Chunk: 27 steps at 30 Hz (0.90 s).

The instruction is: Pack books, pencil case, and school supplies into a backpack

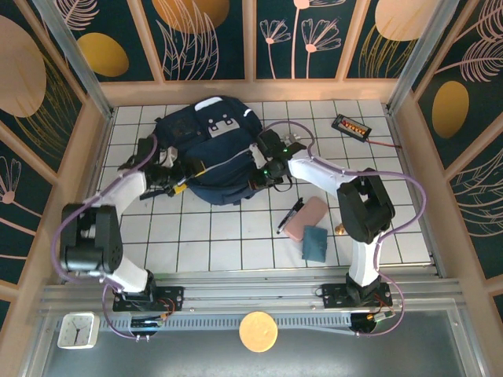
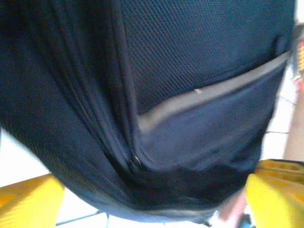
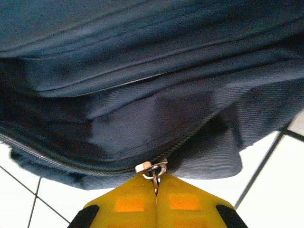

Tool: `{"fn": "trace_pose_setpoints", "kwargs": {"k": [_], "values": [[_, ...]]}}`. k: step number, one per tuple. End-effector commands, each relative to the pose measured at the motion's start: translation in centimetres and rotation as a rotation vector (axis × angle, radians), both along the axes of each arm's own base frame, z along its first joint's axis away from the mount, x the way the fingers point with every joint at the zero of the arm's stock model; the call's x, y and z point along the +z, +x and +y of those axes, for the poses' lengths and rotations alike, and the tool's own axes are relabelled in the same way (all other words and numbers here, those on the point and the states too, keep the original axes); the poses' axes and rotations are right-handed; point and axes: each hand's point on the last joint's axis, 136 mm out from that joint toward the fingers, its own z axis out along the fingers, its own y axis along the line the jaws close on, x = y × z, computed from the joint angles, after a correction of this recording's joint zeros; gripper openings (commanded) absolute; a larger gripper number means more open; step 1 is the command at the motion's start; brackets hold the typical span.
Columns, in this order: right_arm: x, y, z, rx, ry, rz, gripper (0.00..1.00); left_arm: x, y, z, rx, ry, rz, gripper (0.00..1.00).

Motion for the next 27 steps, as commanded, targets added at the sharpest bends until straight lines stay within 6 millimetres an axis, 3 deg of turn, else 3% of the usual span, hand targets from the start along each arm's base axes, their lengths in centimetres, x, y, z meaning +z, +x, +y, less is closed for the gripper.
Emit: {"fn": "trace_pose_setpoints", "kwargs": {"k": [1, 5, 8, 12, 17, 21, 22, 23, 25, 26, 27], "values": [[2.4, -1.8, 2.4, 0.032, 0.087, 0.03, 0.0, 3.0, -1.6, -2.0, 0.161, -0.241, -0.019, 0.99], [3.7, -3.0, 4.0, 0.079, 0.138, 0.036, 0.0, 1.9, -5.6, -5.3, 0.317, -0.449, 0.08, 0.99], [4.4, -3.8, 4.6, 0.104, 0.159, 0.038, 0.0, 1.3, -6.5, -7.0, 0.395, -0.524, 0.11, 0.99], [4.7, -4.5, 4.6, 0.121, 0.168, 0.038, 0.0, 0.3, -5.4, -8.6, 0.437, -0.507, 0.12, 0.99], [4.5, -5.0, 4.2, 0.126, 0.167, 0.038, 0.0, -0.9, -2.8, -8.8, 0.535, -0.539, 0.1, 0.99], [4.7, -5.1, 4.2, 0.124, 0.171, 0.035, 0.0, -2.7, -2.4, -9.4, 0.557, -0.503, 0.147, 0.99], [4.7, -5.1, 4.1, 0.122, 0.172, 0.036, 0.0, -3.2, -2.3, -9.3, 0.569, -0.499, 0.153, 0.93], [4.6, -5.2, 4.0, 0.121, 0.169, 0.038, 0.0, -3.5, -2.3, -9.1, 0.582, -0.5, 0.153, 0.76], [4.3, -5.3, 3.7, 0.116, 0.158, 0.04, 0.0, -4.3, -2.8, -8.3, 0.622, -0.504, 0.164, 0.14], [4.0, -5.4, 3.6, 0.116, 0.15, 0.04, 0.0, -4.7, -3.1, -8.0, 0.629, -0.497, 0.17, 0.0], [3.8, -5.3, 3.2, 0.115, 0.134, 0.039, 0.0, -4.8, -3.5, -7.7, 0.625, -0.487, 0.167, 0.0]]}}
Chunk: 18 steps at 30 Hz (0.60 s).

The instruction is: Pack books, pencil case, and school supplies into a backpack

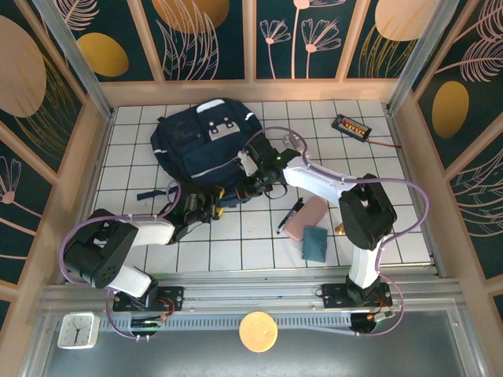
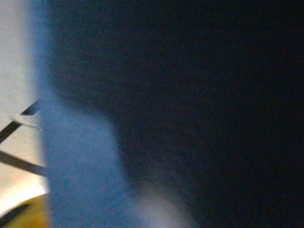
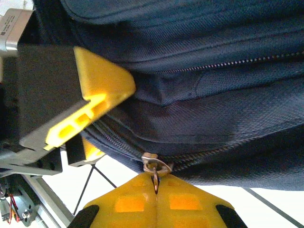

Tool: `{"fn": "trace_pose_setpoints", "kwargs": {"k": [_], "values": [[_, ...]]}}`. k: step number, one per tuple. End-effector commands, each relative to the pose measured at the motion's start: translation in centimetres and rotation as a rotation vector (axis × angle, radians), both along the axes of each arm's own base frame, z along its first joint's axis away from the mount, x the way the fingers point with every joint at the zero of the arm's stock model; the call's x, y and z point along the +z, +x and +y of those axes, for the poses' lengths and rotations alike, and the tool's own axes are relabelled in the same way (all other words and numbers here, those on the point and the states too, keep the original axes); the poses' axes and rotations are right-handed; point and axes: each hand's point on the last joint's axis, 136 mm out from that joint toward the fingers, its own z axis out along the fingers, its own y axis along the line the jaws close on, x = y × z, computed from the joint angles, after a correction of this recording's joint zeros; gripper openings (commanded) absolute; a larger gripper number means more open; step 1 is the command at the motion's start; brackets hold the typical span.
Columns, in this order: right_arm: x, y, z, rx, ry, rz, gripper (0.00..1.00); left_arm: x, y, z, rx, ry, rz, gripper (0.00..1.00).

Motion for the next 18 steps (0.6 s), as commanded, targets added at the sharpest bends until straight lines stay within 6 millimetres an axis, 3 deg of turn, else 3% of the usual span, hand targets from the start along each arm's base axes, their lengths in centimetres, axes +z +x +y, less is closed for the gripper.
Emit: {"fn": "trace_pose_setpoints", "kwargs": {"k": [1, 6, 12, 16, 18], "values": [[1.6, -0.9, -0.6, 0.018, 0.008, -0.017, 0.0, 0.9, 0.4, 1.2, 0.059, -0.023, -0.044, 0.0], [-0.6, 0.8, -4.7, -0.052, -0.128, -0.026, 0.0, 2.1, -0.3, 4.8, -0.067, 0.17, -0.093, 0.0], [-1.7, 5.3, -8.8, -0.18, -0.163, -0.056, 0.0, 3.1, -1.2, 8.2, -0.299, 0.258, -0.106, 0.0], [-2.1, 8.4, -10.2, -0.245, -0.144, -0.062, 0.0, 3.7, -0.5, 9.6, -0.388, 0.33, -0.104, 0.0], [-0.8, 8.6, -8.7, -0.21, -0.055, -0.053, 0.0, 4.9, 0.5, 9.2, -0.396, 0.308, -0.146, 0.0]]}}
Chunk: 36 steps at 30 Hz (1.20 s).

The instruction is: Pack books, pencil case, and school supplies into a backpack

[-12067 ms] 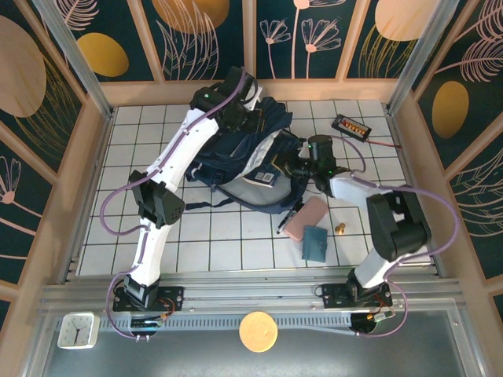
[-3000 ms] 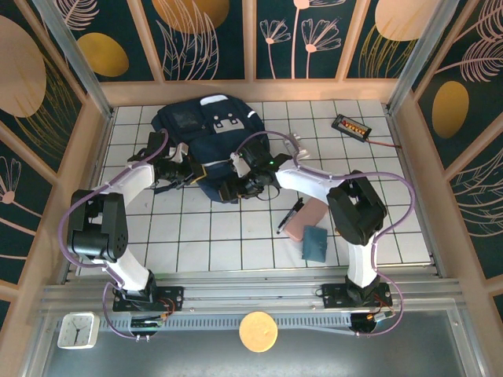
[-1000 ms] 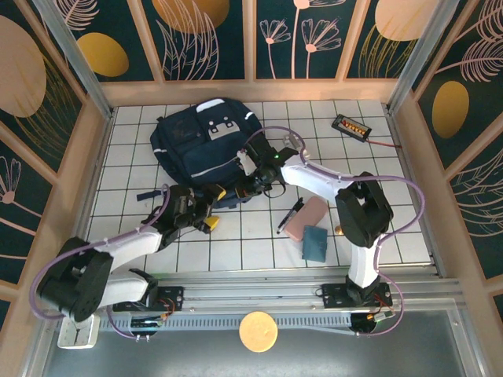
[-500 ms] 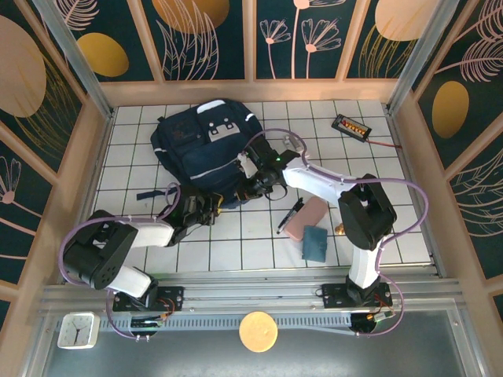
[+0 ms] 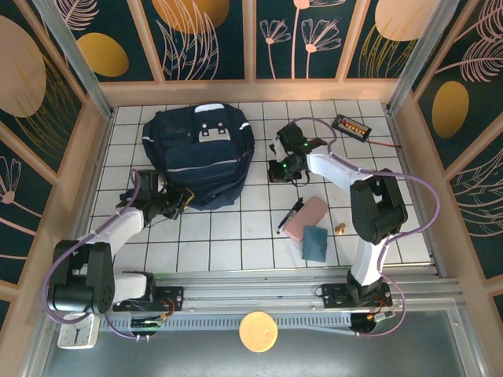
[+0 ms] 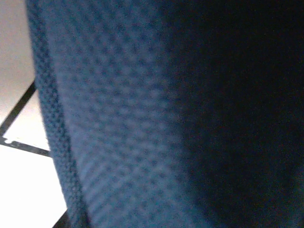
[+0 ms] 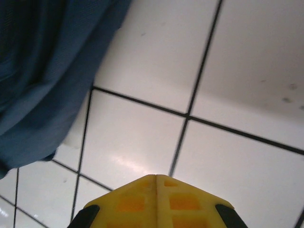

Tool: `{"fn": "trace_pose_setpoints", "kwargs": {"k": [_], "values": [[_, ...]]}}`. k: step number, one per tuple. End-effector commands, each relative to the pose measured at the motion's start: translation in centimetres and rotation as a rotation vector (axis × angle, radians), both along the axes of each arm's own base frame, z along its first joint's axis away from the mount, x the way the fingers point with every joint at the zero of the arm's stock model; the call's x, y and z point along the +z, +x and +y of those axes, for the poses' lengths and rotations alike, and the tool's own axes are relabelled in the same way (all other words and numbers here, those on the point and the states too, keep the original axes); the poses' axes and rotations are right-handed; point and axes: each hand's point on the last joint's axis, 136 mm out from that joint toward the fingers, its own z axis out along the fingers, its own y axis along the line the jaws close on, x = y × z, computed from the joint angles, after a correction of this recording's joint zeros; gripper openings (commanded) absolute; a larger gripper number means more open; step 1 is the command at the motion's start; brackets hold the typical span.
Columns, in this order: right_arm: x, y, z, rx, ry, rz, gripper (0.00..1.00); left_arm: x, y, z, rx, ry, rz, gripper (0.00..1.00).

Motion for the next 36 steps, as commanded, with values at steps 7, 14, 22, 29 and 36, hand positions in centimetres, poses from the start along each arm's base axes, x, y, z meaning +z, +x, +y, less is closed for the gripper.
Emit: {"fn": "trace_pose_setpoints", "kwargs": {"k": [7, 14, 22, 29, 36], "values": [[7.0, -7.2, 11.6, 0.312, 0.388, 0.063, 0.48, 6.3, 2.9, -2.0, -0.124, -0.098, -0.197, 0.0], [6.0, -8.3, 15.5, 0.289, 0.355, 0.088, 0.57, 7.8, 2.8, -2.7, -0.103, -0.202, -0.239, 0.87], [3.9, -1.5, 10.9, -0.119, 0.373, 0.203, 0.59, 6.7, 1.4, -1.0, -0.149, 0.009, -0.209, 0.99], [1.1, 0.3, 9.2, -0.254, 0.33, 0.307, 0.61, 8.4, 1.8, 1.4, -0.235, 0.278, -0.226, 0.99], [0.0, 0.9, 10.4, -0.294, 0.319, 0.358, 0.61, 10.5, 1.8, 3.0, -0.292, 0.44, -0.243, 0.99]]}}
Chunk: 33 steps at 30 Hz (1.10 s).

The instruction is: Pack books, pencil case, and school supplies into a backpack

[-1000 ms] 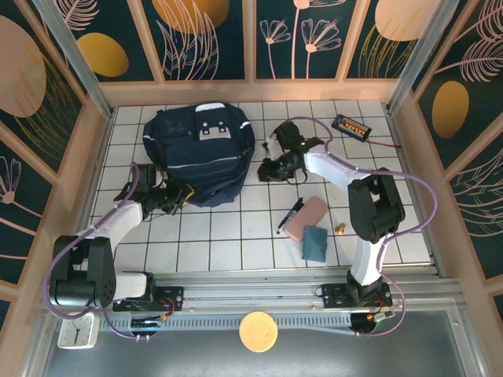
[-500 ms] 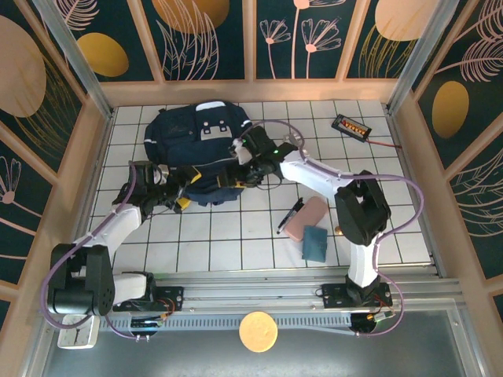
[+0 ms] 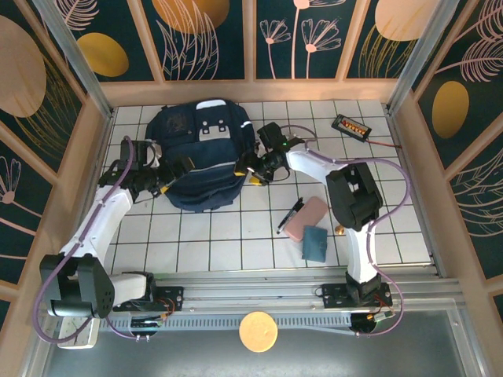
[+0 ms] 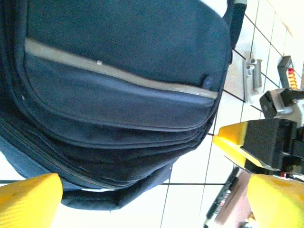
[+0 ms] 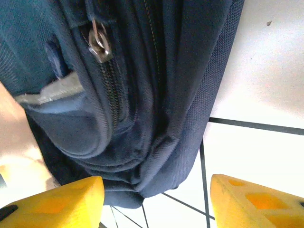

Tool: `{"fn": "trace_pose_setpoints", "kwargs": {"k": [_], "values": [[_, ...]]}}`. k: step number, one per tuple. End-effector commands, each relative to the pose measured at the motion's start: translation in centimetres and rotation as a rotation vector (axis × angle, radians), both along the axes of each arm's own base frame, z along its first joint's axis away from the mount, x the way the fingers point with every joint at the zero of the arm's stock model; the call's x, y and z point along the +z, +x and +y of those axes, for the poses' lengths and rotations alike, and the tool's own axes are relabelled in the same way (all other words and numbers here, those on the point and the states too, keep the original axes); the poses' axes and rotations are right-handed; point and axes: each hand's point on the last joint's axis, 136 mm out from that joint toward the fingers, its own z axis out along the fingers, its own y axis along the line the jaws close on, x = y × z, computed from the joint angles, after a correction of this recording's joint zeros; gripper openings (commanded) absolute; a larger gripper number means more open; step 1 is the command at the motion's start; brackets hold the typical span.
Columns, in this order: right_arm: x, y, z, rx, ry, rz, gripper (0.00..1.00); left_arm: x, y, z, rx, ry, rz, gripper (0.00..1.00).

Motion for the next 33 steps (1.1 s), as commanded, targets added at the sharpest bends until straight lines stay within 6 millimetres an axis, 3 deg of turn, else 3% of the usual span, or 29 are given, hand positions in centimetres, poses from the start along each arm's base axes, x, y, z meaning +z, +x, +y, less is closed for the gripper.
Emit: {"fn": "trace_pose_setpoints", "kwargs": {"k": [1, 4, 11, 20, 29, 33], "values": [[0.7, 0.5, 0.8, -0.036, -0.001, 0.021, 0.61, 0.9, -0.9, 1.0, -0.051, 0.109, -0.009, 0.99], [1.0, 1.0, 1.3, -0.05, 0.002, 0.021, 0.6, 1.7, -1.0, 1.4, -0.044, 0.139, -0.029, 0.99], [-0.5, 1.1, 2.3, -0.065, -0.012, 0.067, 0.56, 0.8, -0.3, 1.4, -0.078, 0.162, -0.031, 0.99], [-2.3, -0.3, 0.9, -0.104, -0.067, 0.128, 0.57, 0.4, 0.6, 1.5, -0.094, 0.191, -0.026, 0.99], [-2.3, 0.0, 1.4, -0.121, -0.043, 0.121, 0.55, 0.1, 0.7, 1.6, -0.091, 0.192, -0.021, 0.99], [-2.0, 0.7, 2.1, -0.136, -0.001, 0.105, 0.49, -0.2, 0.5, 1.5, -0.088, 0.181, -0.02, 0.99]]}}
